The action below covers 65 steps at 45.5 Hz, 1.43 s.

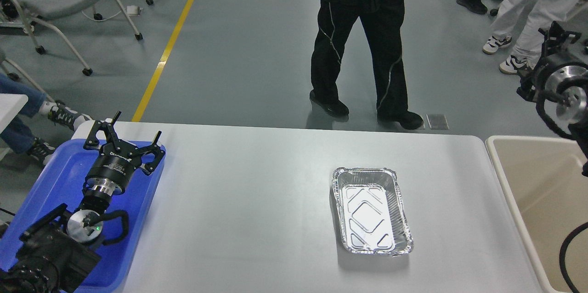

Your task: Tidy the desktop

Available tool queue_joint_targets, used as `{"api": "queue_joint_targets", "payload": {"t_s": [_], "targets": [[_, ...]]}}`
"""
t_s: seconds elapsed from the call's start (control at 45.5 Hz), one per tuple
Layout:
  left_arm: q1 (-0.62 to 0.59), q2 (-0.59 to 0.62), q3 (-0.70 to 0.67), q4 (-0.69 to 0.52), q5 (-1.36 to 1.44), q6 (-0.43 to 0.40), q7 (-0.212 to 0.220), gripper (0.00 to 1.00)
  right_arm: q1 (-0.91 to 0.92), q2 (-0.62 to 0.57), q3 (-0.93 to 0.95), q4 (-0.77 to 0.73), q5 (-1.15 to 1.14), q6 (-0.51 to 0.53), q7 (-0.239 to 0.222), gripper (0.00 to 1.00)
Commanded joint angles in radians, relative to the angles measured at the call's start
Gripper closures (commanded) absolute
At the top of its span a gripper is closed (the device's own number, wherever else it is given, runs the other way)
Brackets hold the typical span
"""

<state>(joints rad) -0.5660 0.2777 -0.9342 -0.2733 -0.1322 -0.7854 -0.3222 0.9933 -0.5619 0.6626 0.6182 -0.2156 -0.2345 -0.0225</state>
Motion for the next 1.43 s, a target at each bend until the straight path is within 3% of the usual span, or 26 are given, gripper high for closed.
{"api": "queue_joint_targets", "payload": {"t_s": [0.0, 0.11, 0.176, 0.22, 0.352, 0.418, 0.44, 0.725, 1.407], "targets": [[0.000, 0.000, 0.000, 0.000, 0.000, 0.000, 0.000, 0.00, -0.154, 0.002, 0.310, 0.241, -0.071, 0.055, 0.064, 0.00], [0.000, 0.000, 0.000, 0.000, 0.000, 0.000, 0.000, 0.00, -0.223, 0.014, 0.409, 0.271, -0.090, 0.118, 0.073, 0.00], [0.000, 0.000, 0.000, 0.000, 0.000, 0.000, 0.000, 0.00, -0.239, 0.014, 0.428, 0.272, -0.091, 0.158, 0.117, 0.00], [0.000, 0.000, 0.000, 0.000, 0.000, 0.000, 0.000, 0.00, -0.258, 0.014, 0.428, 0.272, -0.090, 0.184, 0.185, 0.00], [0.000, 0.000, 0.000, 0.000, 0.000, 0.000, 0.000, 0.00, -0.349, 0.048, 0.423, 0.265, -0.091, 0.253, 0.479, 0.00], [0.000, 0.000, 0.000, 0.000, 0.000, 0.000, 0.000, 0.00, -0.419, 0.111, 0.416, 0.255, -0.091, 0.264, 0.603, 0.00], [0.000, 0.000, 0.000, -0.001, 0.000, 0.000, 0.000, 0.00, -0.439, 0.128, 0.416, 0.253, -0.091, 0.264, 0.616, 0.00], [0.000, 0.000, 0.000, 0.000, 0.000, 0.000, 0.000, 0.00, -0.556, 0.266, 0.413, 0.224, -0.090, 0.264, 0.622, 0.00], [0.000, 0.000, 0.000, 0.000, 0.000, 0.000, 0.000, 0.00, -0.555, 0.278, 0.403, 0.170, -0.090, 0.264, 0.622, 0.00]]}}
